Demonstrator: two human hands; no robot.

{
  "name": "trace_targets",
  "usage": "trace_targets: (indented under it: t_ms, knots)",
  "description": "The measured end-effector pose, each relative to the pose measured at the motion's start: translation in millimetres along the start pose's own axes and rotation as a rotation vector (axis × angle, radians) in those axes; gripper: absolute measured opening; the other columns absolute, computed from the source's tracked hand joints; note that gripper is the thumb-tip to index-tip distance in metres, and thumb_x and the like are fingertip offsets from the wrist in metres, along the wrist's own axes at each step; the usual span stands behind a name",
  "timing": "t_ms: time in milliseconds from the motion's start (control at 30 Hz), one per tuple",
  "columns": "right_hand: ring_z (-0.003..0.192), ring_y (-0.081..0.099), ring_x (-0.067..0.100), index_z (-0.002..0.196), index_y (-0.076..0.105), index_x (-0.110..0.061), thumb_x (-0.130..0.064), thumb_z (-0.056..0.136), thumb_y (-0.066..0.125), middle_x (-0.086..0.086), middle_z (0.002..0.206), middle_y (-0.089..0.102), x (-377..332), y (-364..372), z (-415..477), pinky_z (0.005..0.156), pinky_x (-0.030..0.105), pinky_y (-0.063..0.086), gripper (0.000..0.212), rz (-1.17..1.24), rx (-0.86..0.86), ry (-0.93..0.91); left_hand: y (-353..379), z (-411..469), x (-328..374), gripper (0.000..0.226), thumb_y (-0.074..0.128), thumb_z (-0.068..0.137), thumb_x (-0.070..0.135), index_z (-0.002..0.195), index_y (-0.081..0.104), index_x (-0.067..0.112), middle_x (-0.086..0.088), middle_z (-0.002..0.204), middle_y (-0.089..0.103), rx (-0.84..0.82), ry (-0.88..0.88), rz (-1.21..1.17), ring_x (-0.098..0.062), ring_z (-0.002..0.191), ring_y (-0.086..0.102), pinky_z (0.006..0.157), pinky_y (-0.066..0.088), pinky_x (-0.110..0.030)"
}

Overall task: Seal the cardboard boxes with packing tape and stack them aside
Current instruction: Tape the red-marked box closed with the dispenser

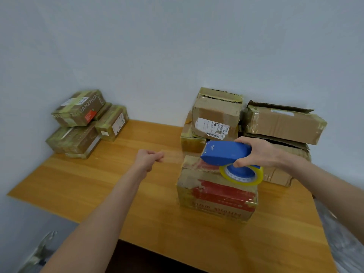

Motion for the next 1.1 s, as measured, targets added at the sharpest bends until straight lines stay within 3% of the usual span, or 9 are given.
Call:
trace_targets:
  t_ms: [167, 300, 467, 533, 633, 733, 867, 967, 1100]
  knots:
    - [0.089, 0.061, 0.012, 0.110, 0.049, -0.040, -0.067, 0.045, 0.061, -0.010, 0.100, 0.059, 5, 8, 1, 0.080, 0.040, 0.056, 0.072, -0.112, -0.013, 0.009, 14, 2, -22, 0.027, 0.065, 0.091, 0.023, 0.072, 0.066, 0.004, -0.008, 0.068, 0.057, 0.046, 0.018, 0.077, -0.017, 0.051, 0.033, 0.048, 0.027, -0.027]
    - [0.088, 0.060, 0.012, 0.110, 0.047, -0.041, -0.069, 0.044, 0.057, -0.010, 0.099, 0.058, 5, 11, 1, 0.078, 0.040, 0.057, 0.073, -0.130, 0.004, 0.018, 25, 9, -35, 0.035, 0.064, 0.091, 0.030, 0.062, 0.061, 0.011, -0.007, 0.061, 0.053, 0.106, 0.006, 0.181, -0.020, 0.053, 0.042, 0.055, 0.034, -0.030]
    - [0.088, 0.060, 0.011, 0.111, 0.045, -0.042, -0.070, 0.044, 0.055, -0.011, 0.100, 0.058, 7, 14, 1, 0.077, 0.039, 0.057, 0.073, -0.134, 0.011, 0.027, 48, 13, -57, 0.034, 0.060, 0.093, 0.037, 0.066, 0.063, 0.016, -0.007, 0.083, 0.072, 0.065, 0.006, 0.314, -0.024, 0.079, 0.064, 0.074, 0.051, -0.039]
    - [0.087, 0.060, 0.011, 0.111, 0.044, -0.043, -0.070, 0.045, 0.054, -0.012, 0.099, 0.058, 8, 16, 2, 0.076, 0.039, 0.057, 0.073, -0.143, 0.016, 0.032, 61, 11, -62, 0.028, 0.057, 0.094, 0.038, 0.077, 0.066, 0.018, -0.004, 0.086, 0.073, 0.019, 0.040, 0.355, -0.020, 0.074, 0.063, 0.071, 0.051, -0.036]
    - [0.086, 0.060, 0.010, 0.112, 0.044, -0.042, -0.069, 0.048, 0.056, -0.012, 0.099, 0.058, 10, 18, 2, 0.075, 0.038, 0.058, 0.071, -0.149, 0.025, 0.030, 72, 9, -70, 0.036, 0.050, 0.097, 0.039, 0.129, 0.058, 0.024, -0.007, 0.099, 0.071, -0.080, 0.030, 0.567, -0.018, 0.064, 0.059, 0.054, 0.045, -0.030]
    - [0.086, 0.061, 0.011, 0.113, 0.044, -0.041, -0.064, 0.055, 0.061, -0.010, 0.101, 0.058, 12, 19, 3, 0.076, 0.039, 0.058, 0.065, -0.150, 0.036, 0.023, 63, 8, -76, 0.047, 0.046, 0.099, 0.040, 0.142, 0.045, 0.021, -0.013, 0.123, 0.063, -0.025, 0.022, 0.651, -0.028, 0.089, 0.065, 0.070, 0.052, -0.035]
    - [0.086, 0.060, 0.010, 0.113, 0.045, -0.039, -0.052, 0.069, 0.072, -0.011, 0.098, 0.057, 12, 20, 8, 0.076, 0.037, 0.057, 0.054, -0.151, 0.034, 0.007, 64, -19, -39, 0.037, 0.041, 0.102, 0.023, 0.135, 0.053, 0.014, -0.005, 0.139, 0.050, 0.160, 0.468, 0.530, -0.019, 0.120, 0.051, 0.094, 0.042, -0.026]
    - [0.085, 0.059, 0.007, 0.112, 0.046, -0.040, -0.059, 0.062, 0.069, -0.014, 0.097, 0.057, 11, 17, 6, 0.073, 0.034, 0.056, 0.058, -0.139, 0.040, 0.002, 94, -50, -19, 0.050, 0.031, 0.103, 0.032, 0.151, 0.022, 0.019, 0.005, 0.158, 0.018, -0.130, 0.708, 0.711, -0.013, 0.147, 0.013, 0.119, 0.017, -0.030]
    - [0.088, 0.058, 0.008, 0.118, 0.047, -0.045, -0.071, 0.052, 0.059, -0.017, 0.099, 0.056, 8, 18, 4, 0.077, 0.035, 0.056, 0.072, -0.145, 0.032, -0.018, 109, -51, -34, 0.079, 0.002, 0.089, 0.065, 0.152, -0.007, 0.018, -0.001, 0.160, -0.008, -0.286, 0.713, 1.104, -0.014, 0.147, -0.011, 0.121, -0.002, -0.034]
Point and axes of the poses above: each hand's wrist, its own z-axis towards the middle knuckle, its own y-axis out of the palm, x = y × z, the point moved 3 cm from there along z, towards the middle knuckle
